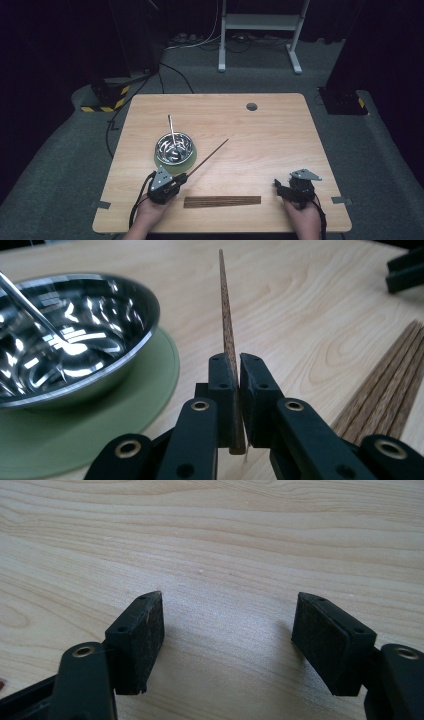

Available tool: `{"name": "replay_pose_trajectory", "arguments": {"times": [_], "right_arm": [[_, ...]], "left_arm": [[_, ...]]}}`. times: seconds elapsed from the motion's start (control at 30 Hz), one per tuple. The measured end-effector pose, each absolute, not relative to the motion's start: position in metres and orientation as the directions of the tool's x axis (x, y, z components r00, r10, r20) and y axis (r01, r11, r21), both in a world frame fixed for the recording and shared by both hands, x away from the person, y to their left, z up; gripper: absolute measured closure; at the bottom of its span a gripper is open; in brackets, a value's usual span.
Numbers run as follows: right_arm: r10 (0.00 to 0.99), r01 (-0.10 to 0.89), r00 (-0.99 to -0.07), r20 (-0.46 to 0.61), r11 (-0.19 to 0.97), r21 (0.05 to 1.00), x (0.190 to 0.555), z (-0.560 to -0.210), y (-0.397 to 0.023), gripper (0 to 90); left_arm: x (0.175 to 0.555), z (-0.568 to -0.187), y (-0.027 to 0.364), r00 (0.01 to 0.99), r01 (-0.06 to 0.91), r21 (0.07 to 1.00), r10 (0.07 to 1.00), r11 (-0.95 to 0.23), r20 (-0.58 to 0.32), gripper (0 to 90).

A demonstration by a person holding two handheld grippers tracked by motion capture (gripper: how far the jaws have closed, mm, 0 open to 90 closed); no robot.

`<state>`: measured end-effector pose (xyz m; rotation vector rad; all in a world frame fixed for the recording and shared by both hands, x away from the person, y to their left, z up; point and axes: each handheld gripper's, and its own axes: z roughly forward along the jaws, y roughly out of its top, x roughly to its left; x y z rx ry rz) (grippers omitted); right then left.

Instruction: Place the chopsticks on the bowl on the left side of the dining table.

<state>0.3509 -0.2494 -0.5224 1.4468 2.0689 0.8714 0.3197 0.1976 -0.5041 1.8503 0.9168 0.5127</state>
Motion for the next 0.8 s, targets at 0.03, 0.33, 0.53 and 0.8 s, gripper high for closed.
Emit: {"name": "replay_pose_trajectory", "arguments": {"times": [0.03, 0.33, 0.53, 0.8], "right_arm": [[0.942, 0.646, -0.336, -0.017, 0.244, 0.724, 0.351, -0.522, -0.249, 28.8], [0.941, 0.645, -0.337, -0.017, 0.244, 0.724, 0.351, -0.522, -0.249, 29.0], [0.941, 0.646, -0.337, -0.017, 0.244, 0.724, 0.351, -0.522, -0.249, 29.0], [0.941, 0.645, -0.337, -0.016, 0.244, 0.724, 0.351, -0.522, -0.249, 29.1]], "left_arm": [[0.319, -0.503, 0.198, 0.627, 0.367, 0.898, 0.778, -0.243, -0.046, 83.9], [0.319, -0.491, 0.212, 0.615, 0.347, 0.906, 0.788, -0.244, -0.023, 83.9], [0.325, -0.487, 0.234, 0.592, 0.365, 0.904, 0.805, -0.223, -0.041, 84.0], [0.336, -0.482, 0.263, 0.543, 0.403, 0.894, 0.838, -0.199, -0.058, 83.9]]}}
